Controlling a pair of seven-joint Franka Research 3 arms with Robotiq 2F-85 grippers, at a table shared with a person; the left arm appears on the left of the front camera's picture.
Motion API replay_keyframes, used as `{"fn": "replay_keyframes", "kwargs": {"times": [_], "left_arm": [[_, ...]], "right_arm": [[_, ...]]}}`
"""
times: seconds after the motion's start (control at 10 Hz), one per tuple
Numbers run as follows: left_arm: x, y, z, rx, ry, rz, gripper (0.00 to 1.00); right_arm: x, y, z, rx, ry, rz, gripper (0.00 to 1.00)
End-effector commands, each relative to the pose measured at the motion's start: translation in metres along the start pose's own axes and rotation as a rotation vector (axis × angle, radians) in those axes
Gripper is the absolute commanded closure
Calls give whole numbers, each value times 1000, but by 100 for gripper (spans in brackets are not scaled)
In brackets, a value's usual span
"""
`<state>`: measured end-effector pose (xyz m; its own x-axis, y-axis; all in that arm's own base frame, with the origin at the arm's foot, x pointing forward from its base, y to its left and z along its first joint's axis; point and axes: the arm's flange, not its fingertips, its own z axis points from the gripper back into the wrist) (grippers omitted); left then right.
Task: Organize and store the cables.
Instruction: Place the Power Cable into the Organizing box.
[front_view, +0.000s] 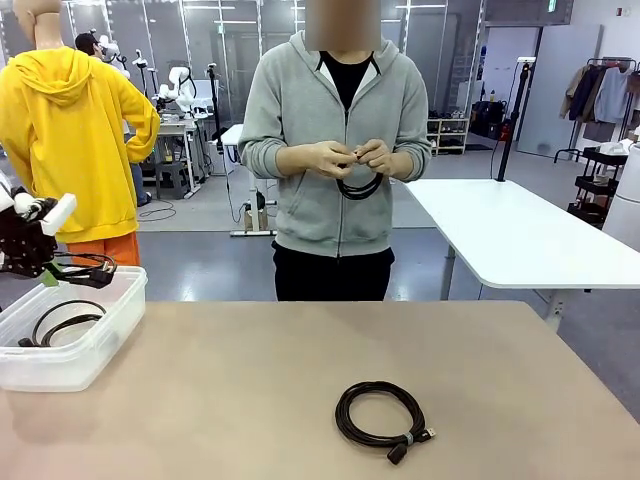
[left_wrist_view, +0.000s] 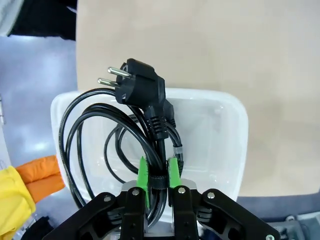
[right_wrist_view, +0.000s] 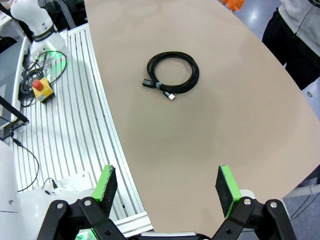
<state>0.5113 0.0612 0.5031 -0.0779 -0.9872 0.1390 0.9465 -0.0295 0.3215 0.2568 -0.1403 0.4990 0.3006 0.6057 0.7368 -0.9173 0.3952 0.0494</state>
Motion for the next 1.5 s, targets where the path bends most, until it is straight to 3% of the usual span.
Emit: {"fn": "replay_keyframes", "kwargs": {"times": [0.0, 0.2, 0.4, 0.5, 0.8, 0.9, 1.0, 1.1, 1.2, 1.3, 1.4], "left_arm": [[-14, 14, -20, -23, -15, 49, 82], [-27, 21, -53, -35, 69, 122, 82], [-30, 16, -67, -74, 26, 136, 82], [-31, 14, -75, -77, 21, 152, 67], [-32, 6, -72, -92, 28, 159, 42], [-33, 3, -67, -108, 39, 149, 29], [-32, 1, -61, -124, 29, 131, 24], [-30, -1, -56, -132, 32, 133, 28], [-29, -3, -49, -123, 37, 145, 5], [-27, -6, -40, -105, 16, 170, 10], [-21, -19, -30, -167, 10, 94, 0]], "right_arm": [[0, -1, -3, -11, -7, 11, 0], [0, -1, -3, -11, -7, 11, 0], [0, -1, -3, -11, -7, 11, 0], [0, -1, -3, -11, -7, 11, 0], [0, -1, -3, -11, -7, 11, 0], [0, -1, -3, -11, -7, 11, 0], [0, -1, -3, -11, -7, 11, 0], [0, -1, -3, -11, -7, 11, 0], [0, -1, -3, -11, -7, 11, 0], [0, -1, -3, -11, -7, 11, 0], [0, -1, -3, -11, -7, 11, 0]]}}
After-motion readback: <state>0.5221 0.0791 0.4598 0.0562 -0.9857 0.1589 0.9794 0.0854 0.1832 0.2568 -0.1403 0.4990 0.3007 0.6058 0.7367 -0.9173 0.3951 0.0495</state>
